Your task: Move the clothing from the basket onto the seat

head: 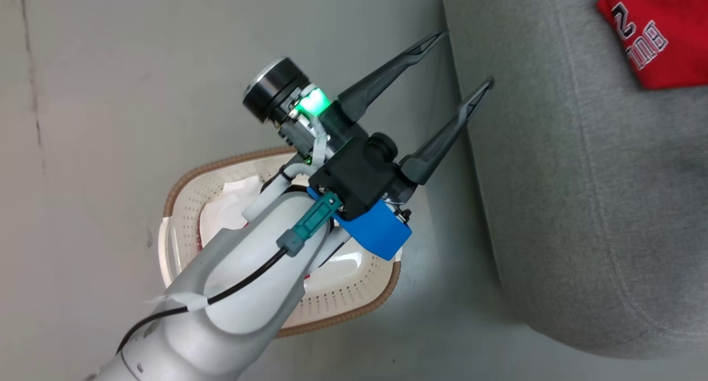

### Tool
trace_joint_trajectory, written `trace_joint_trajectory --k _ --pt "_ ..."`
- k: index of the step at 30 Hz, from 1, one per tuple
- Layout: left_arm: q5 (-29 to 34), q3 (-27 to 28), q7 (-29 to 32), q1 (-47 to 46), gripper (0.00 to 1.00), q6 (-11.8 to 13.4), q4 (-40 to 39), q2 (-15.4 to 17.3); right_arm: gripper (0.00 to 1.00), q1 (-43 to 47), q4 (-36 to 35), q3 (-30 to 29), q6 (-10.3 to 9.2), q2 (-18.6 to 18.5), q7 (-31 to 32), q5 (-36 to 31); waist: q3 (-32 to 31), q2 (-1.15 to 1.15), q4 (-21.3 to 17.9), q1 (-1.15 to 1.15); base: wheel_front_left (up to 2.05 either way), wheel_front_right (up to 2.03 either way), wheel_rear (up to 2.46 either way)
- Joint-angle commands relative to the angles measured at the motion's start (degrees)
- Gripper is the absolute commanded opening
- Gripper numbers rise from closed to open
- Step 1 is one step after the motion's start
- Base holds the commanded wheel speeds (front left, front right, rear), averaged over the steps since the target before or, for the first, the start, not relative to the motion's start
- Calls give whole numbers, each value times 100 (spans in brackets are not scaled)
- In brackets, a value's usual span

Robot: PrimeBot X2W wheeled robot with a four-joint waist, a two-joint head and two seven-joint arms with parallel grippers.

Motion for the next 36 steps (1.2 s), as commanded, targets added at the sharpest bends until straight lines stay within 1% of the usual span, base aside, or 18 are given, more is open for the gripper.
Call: trace_joint_trajectory --k 1,7,12,13,18,23,28,36 --pt "-37 60 -16 124 100 40 7 0 100 282 -160 47 1 73 -3 32 -205 0 -95 0 0 0 0" --pt "-126 359 -16 530 100 134 39 61 100 1144 -852 315 1 326 -2 118 -701 0 -81 0 0 0 0" --pt "-200 698 -15 971 100 222 74 131 100 1635 -1434 659 1 513 -3 221 -1118 0 38 0 0 0 0" --pt "-200 698 -15 971 100 222 74 131 100 1635 -1434 659 1 513 -3 221 -1118 0 38 0 0 0 0" --pt "-253 1058 -16 1428 100 288 88 157 100 1941 -1868 1052 1 604 -2 285 -1472 0 288 0 0 0 0" --pt "-302 1480 -16 1895 100 364 82 150 100 2150 -2082 1445 1 667 -3 334 -1805 0 559 0 0 0 0" --pt "-330 1910 -16 2403 100 408 35 135 100 2385 -2217 1719 1 762 -2 375 -2101 0 811 0 0 0 0" --pt "-247 2658 -16 3178 100 471 -30 102 100 2931 -2380 1957 1 885 -2 419 -2591 0 1055 0 0 0 0"
